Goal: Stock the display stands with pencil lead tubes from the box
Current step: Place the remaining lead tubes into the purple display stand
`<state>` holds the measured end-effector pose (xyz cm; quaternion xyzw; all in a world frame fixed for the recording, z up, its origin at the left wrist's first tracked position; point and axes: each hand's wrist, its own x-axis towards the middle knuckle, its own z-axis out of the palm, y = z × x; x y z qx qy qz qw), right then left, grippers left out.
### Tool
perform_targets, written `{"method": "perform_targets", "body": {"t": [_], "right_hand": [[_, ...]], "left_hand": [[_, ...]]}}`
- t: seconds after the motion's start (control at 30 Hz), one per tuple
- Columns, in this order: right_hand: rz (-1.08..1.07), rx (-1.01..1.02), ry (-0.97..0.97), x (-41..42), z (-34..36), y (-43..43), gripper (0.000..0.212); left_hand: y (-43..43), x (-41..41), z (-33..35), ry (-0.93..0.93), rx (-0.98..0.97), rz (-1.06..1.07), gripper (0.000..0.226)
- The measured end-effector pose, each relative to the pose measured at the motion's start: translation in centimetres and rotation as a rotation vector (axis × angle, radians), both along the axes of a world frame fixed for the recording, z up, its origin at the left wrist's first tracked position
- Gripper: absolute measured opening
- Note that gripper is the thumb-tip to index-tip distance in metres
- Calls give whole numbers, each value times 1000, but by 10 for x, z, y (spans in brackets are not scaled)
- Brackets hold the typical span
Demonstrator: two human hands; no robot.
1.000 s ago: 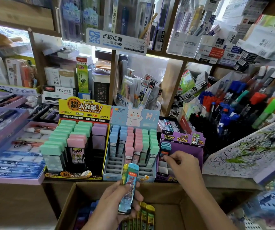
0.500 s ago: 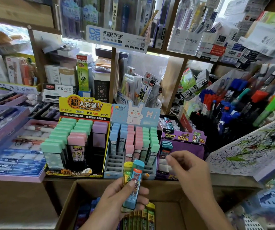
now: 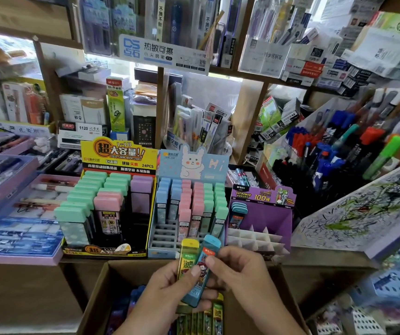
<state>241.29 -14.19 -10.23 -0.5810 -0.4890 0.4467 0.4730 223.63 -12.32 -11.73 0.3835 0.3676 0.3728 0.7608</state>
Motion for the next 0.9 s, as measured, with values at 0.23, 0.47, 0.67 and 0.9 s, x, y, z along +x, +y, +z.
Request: {"method": "perform_targets", "body": {"t": [0.23, 0.47, 0.67, 0.9], "right_hand": [[-136, 101, 90, 19, 17, 1, 22], [-280, 233, -95, 57, 30, 14, 8], [-311, 294, -251, 72, 25, 33, 10], [-283, 225, -324, 70, 14, 42, 13]], "left_hand": [[6, -1, -12, -49, -92, 50, 39], [11, -3, -13, -84, -53, 61, 32], [11, -4, -11, -107, -57, 72, 34], [12, -7, -13, -101, -66, 64, 40]]}}
